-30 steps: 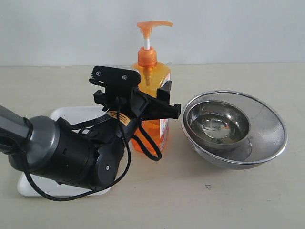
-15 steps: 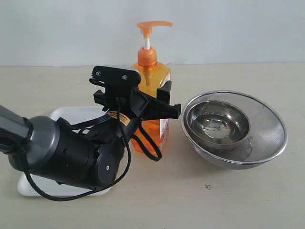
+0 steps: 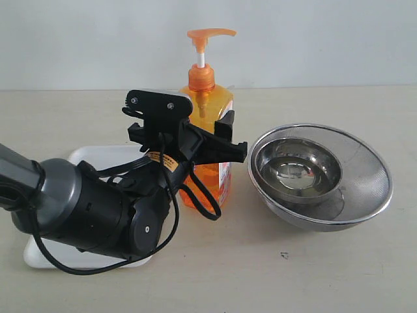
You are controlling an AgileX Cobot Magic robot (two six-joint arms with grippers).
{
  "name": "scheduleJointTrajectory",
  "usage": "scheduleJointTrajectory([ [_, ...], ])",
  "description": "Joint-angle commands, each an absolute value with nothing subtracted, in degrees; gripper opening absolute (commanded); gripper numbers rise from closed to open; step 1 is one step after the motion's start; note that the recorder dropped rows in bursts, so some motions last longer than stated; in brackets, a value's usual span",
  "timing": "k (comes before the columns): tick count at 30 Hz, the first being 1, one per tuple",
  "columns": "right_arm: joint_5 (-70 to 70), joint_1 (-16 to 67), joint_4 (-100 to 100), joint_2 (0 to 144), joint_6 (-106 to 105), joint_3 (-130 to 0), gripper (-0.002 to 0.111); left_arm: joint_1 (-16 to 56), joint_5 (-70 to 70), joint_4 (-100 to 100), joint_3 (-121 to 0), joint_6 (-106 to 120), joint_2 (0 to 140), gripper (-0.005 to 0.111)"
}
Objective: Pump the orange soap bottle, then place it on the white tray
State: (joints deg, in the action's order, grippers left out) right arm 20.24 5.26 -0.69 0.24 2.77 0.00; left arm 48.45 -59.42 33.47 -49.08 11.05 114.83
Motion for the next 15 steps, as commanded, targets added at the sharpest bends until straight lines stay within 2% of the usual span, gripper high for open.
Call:
scheduleJointTrajectory([
  [1,19.92,5.12,-0.87,0.0,2.45,0.0,0.0,48.6,-58.51,33.61,-49.35,9.83,115.28,0.005],
  [15,19.92,5.12,-0.87,0.0,2.45,0.0,0.0,48.6,-57.73,33.52,-49.35,9.83,115.28,0.005],
])
